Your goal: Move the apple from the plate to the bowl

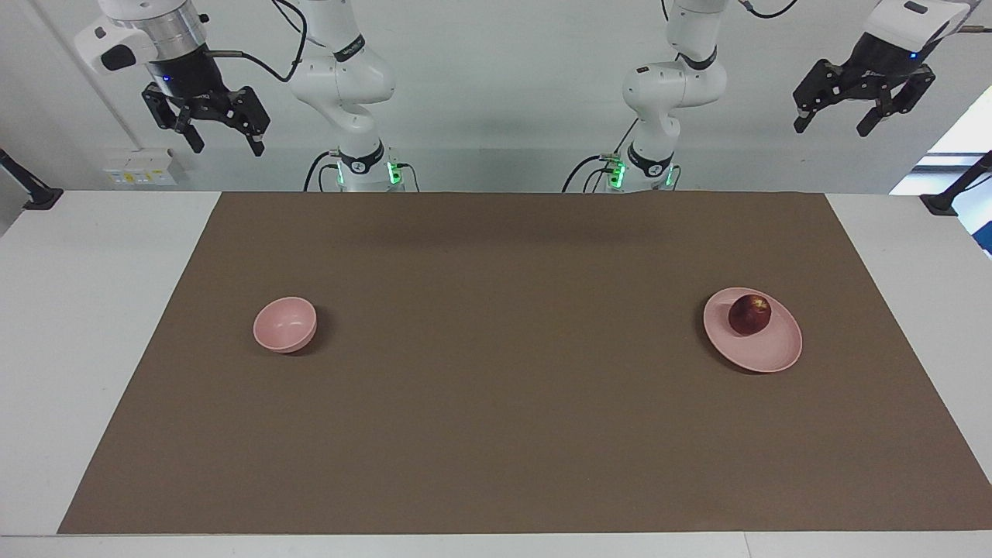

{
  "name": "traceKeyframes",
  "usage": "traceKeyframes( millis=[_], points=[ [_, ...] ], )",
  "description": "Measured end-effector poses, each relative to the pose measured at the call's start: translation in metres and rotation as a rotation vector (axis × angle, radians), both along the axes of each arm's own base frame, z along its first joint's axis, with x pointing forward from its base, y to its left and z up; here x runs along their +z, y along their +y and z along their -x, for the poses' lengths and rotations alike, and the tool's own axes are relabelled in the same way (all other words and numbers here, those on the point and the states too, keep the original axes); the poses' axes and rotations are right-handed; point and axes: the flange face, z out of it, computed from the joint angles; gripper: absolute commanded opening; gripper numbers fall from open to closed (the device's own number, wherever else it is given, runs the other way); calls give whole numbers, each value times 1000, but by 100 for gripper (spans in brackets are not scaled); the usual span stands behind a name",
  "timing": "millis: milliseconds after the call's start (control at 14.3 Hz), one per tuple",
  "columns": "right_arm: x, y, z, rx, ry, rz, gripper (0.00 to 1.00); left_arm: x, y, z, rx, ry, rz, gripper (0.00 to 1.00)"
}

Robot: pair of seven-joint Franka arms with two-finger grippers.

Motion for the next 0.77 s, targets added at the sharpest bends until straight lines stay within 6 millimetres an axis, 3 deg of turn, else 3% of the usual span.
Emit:
traceKeyframes(
  millis=[769],
  points=[
    [0,0,0,0,0,0,100,4,-3,3,-5,-11,-1,100]
  ],
)
